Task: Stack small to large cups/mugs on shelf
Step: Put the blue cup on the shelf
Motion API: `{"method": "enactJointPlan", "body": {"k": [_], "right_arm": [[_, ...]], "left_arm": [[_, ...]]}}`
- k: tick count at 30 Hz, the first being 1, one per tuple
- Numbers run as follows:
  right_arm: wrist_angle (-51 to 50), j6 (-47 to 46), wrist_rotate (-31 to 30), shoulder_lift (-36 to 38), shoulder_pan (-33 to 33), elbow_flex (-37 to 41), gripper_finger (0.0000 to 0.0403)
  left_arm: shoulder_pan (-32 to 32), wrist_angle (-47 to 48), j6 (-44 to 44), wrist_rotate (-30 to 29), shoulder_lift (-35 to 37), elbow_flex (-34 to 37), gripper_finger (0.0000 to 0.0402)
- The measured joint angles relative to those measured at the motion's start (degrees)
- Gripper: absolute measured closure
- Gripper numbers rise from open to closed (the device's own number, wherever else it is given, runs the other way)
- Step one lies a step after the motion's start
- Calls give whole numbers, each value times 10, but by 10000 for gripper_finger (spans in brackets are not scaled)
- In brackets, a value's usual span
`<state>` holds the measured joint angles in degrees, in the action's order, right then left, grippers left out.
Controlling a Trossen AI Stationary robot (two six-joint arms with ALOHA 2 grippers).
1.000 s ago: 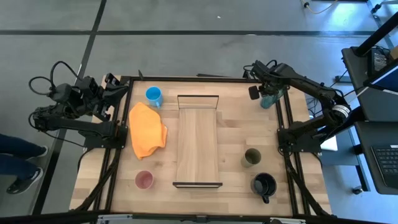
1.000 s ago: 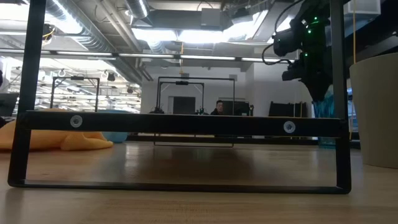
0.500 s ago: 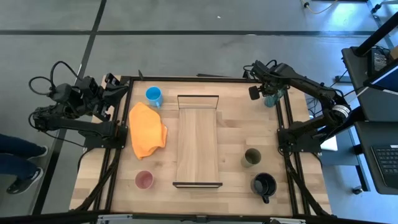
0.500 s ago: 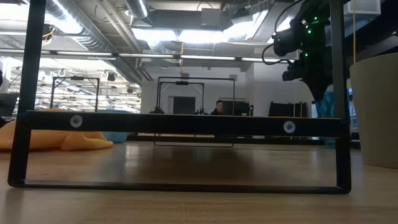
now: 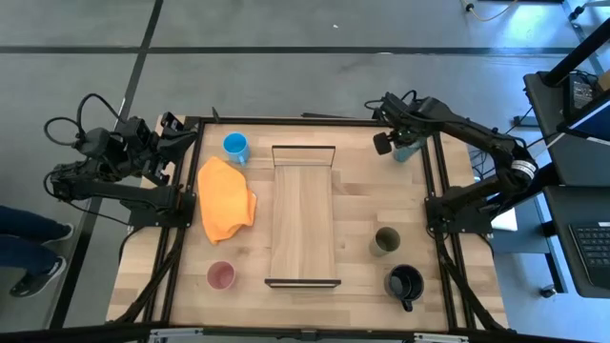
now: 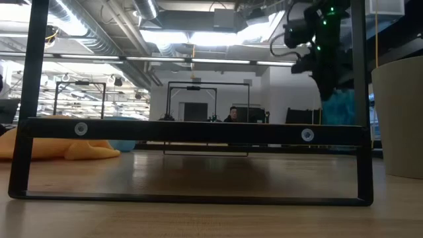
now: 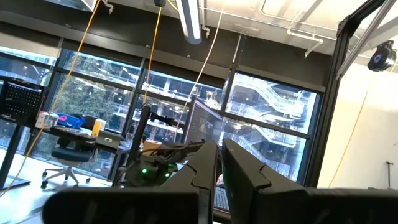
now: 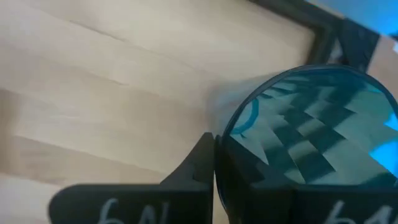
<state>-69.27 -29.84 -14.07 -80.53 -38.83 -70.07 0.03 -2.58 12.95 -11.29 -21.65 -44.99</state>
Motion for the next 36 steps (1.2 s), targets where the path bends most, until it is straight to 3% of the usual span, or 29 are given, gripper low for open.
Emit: {"method": "enactJointPlan", "body": {"k": [18,28,36], "right_arm": [[-48,-12,34,0,186,-161,387],[-8,4,73,0,298,-179,388],[38,48,90,-17,340,-179,388]], "left_arm": [[0,0,0,0,0,0,379],[0,0,0,0,0,0,379],[0,0,0,0,0,0,379]]}}
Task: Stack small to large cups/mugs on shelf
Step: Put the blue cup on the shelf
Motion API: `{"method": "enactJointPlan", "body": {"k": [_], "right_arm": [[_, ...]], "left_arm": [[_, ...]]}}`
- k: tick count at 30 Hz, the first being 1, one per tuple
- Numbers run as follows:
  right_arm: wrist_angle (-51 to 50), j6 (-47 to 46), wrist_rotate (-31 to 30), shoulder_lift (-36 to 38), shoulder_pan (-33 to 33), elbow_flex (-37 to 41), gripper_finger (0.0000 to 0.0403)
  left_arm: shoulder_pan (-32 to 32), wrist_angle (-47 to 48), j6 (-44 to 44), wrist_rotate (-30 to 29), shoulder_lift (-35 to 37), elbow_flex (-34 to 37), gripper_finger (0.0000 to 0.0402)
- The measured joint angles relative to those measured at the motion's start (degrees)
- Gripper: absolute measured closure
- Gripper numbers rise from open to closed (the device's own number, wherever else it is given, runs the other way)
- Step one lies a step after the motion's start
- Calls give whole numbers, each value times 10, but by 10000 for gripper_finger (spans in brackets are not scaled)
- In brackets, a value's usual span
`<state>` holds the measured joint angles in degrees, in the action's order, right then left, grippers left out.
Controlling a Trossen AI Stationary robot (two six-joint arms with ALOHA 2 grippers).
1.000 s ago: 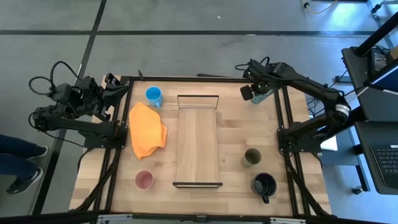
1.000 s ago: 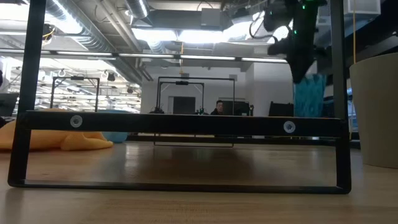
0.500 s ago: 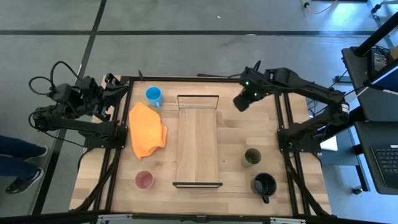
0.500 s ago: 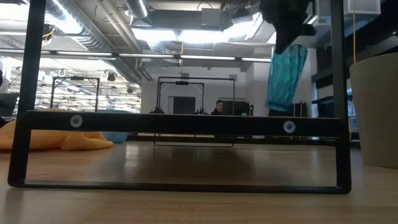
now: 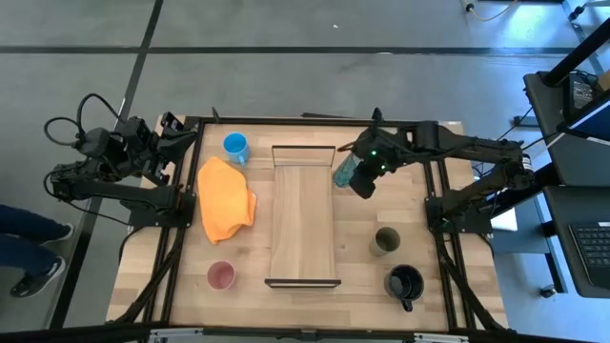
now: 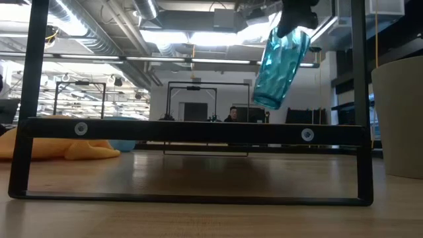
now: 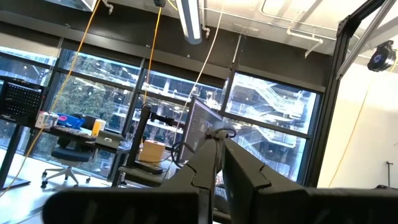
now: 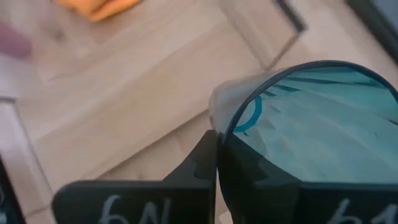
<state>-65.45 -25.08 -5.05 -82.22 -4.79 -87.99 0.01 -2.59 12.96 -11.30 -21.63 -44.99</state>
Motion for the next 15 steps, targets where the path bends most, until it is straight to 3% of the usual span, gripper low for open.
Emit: {"method": "enactJointPlan", "body": {"k": [6,15], "right_arm": [[0,62,22,-53,13,-47,385],[-69,156,23,-177,7,-214,383]], "left_arm": [[0,0,0,0,0,0,379],[0,0,0,0,0,0,379]]}}
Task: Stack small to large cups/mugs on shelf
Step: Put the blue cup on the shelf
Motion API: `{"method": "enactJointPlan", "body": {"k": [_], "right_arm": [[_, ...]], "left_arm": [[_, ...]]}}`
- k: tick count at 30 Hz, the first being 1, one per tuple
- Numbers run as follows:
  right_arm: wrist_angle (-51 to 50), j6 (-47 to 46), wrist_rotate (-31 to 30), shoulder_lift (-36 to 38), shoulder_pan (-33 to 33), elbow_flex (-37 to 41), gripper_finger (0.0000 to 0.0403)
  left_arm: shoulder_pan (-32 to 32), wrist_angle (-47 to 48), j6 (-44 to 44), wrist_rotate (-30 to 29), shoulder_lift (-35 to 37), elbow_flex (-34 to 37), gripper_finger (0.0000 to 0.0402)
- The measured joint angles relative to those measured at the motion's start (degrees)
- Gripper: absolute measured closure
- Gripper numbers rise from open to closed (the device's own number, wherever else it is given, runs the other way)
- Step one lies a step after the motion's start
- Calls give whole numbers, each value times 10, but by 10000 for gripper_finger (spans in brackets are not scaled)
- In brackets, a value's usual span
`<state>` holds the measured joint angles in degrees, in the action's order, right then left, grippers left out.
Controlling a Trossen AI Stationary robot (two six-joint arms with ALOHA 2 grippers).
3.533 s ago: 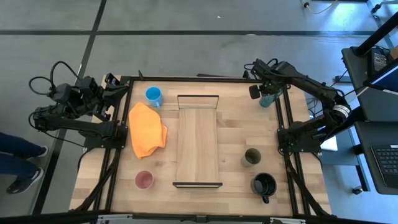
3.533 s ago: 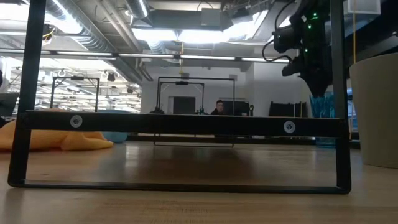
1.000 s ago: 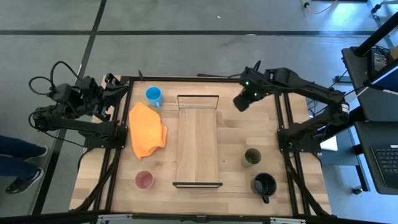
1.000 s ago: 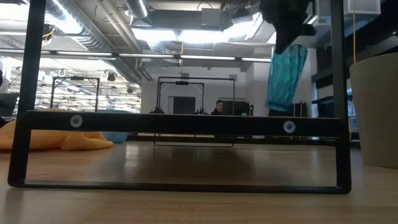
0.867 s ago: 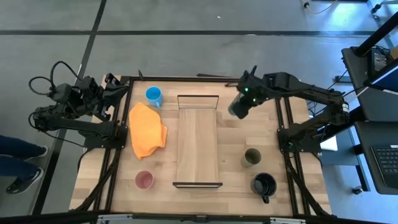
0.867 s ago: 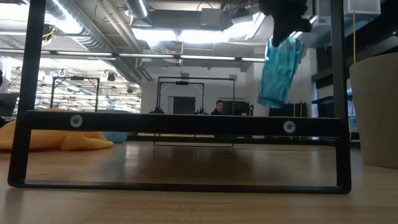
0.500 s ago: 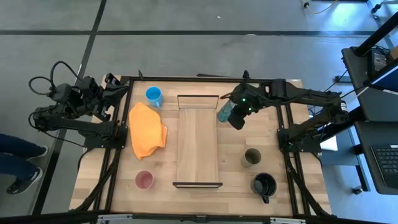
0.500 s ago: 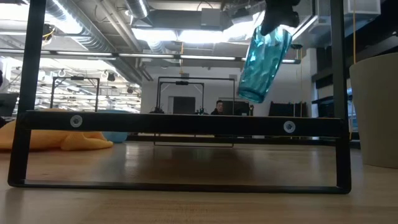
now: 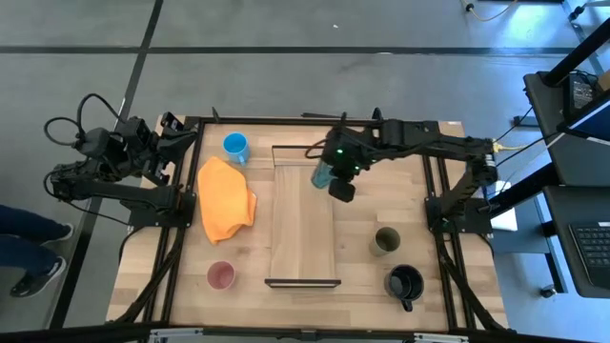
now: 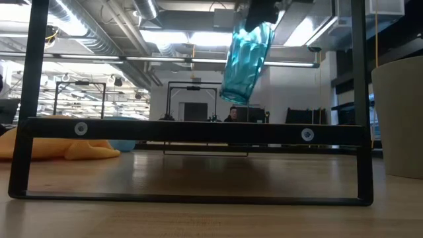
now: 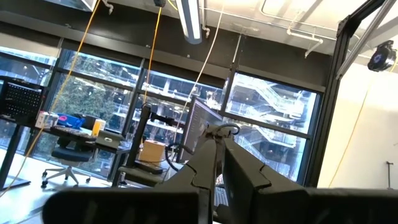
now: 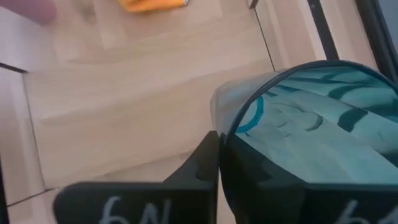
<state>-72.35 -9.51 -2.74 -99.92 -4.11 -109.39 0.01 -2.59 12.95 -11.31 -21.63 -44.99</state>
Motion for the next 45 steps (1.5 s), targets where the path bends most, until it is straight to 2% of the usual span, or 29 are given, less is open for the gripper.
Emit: {"method": "enactJointPlan", "body": {"k": [13,21,36,45], "right_arm": [[-62,12,14,-147,-6,-172,382],[-84,27,10,-189,-6,-239,382],[-99,38,-28,-194,-6,-253,382],[-99,55,-28,-194,-7,-253,382]], "left_arm": [[0,0,0,0,0,0,379],[0,0,0,0,0,0,379],[0,0,0,0,0,0,379],[0,0,0,0,0,0,379]]}}
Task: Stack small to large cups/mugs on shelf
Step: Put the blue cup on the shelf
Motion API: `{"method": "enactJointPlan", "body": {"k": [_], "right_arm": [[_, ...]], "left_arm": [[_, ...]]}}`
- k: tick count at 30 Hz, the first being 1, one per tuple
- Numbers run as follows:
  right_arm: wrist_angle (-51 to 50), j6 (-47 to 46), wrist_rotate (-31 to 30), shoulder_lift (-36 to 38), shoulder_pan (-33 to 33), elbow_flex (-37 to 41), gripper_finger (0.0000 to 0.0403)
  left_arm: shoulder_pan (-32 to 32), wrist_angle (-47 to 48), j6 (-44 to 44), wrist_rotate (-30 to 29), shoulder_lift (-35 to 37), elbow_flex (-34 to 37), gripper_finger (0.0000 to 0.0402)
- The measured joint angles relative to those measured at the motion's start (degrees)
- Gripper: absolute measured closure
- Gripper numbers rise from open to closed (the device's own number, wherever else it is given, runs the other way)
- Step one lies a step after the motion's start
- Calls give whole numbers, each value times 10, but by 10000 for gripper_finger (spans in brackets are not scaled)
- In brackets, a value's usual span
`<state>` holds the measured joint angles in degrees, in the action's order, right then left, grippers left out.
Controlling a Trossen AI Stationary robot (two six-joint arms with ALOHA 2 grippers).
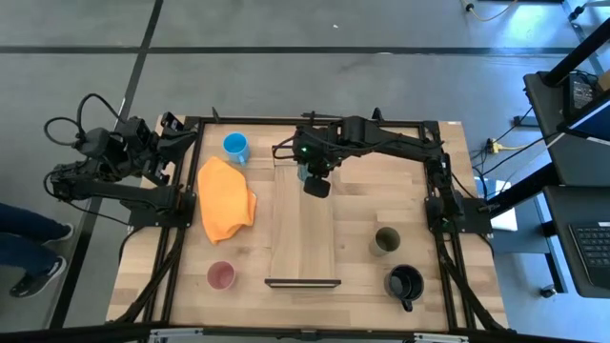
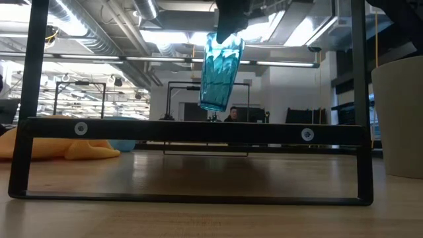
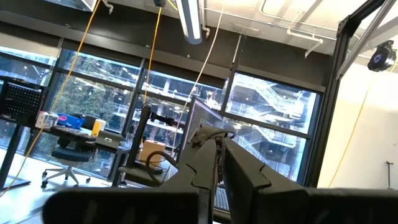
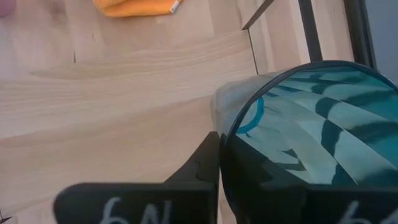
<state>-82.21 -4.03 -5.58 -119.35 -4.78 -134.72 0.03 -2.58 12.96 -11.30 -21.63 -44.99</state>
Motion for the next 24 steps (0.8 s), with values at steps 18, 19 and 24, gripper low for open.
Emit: {"method": "enactJointPlan", "body": {"k": [18,19,24], "right_arm": [[2,58,2,-3,0,0,382],[3,64,2,-6,0,0,382],[6,74,17,-22,-1,0,382]], "left_arm": [[0,0,0,0,0,0,379],[0,0,0,0,0,0,379],[0,0,0,0,0,0,379]]}}
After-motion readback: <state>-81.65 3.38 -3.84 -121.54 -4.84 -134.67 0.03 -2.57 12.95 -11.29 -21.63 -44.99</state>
